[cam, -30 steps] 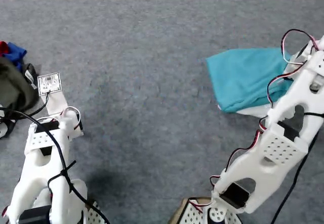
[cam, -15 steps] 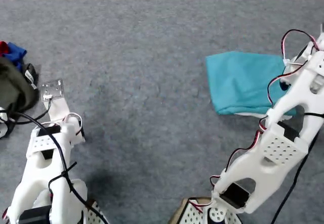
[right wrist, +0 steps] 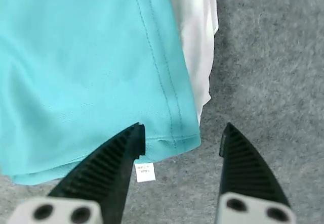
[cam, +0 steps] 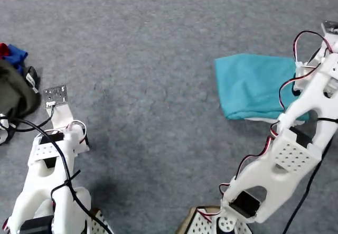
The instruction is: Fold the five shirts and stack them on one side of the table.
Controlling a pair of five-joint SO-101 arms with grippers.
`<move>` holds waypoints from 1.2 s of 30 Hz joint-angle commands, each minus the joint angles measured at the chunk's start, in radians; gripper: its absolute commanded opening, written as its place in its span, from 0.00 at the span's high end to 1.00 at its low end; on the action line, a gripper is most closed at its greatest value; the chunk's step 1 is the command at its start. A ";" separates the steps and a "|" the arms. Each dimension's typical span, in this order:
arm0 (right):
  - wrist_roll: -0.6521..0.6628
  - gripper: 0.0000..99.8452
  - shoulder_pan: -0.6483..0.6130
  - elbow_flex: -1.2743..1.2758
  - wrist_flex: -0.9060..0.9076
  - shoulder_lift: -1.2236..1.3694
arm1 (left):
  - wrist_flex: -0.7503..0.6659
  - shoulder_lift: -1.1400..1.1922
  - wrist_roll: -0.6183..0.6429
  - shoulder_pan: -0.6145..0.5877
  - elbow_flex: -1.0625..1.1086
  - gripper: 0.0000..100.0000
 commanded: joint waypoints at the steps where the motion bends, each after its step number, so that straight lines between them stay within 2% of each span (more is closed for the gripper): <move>1: 0.012 0.75 0.019 -0.061 0.011 -0.019 | -0.012 -0.022 0.002 -0.002 -0.005 0.98; 8: 0.005 0.75 0.036 -0.102 0.008 -0.019 | -0.012 -0.021 0.002 -0.002 -0.005 0.98; 13: -0.072 0.75 0.012 -0.147 0.025 -0.056 | -0.012 -0.021 -0.006 0.021 -0.002 0.98; 25: -0.072 0.76 -0.031 -0.136 0.026 -0.185 | -0.014 -0.021 -0.002 0.018 0.038 0.98; 31: -0.072 0.87 -0.062 -0.137 0.025 -0.206 | -0.006 -0.021 -0.002 0.021 0.043 0.98; 36: -0.072 0.90 -0.059 -0.137 0.025 -0.205 | -0.006 -0.021 -0.005 0.023 0.043 0.98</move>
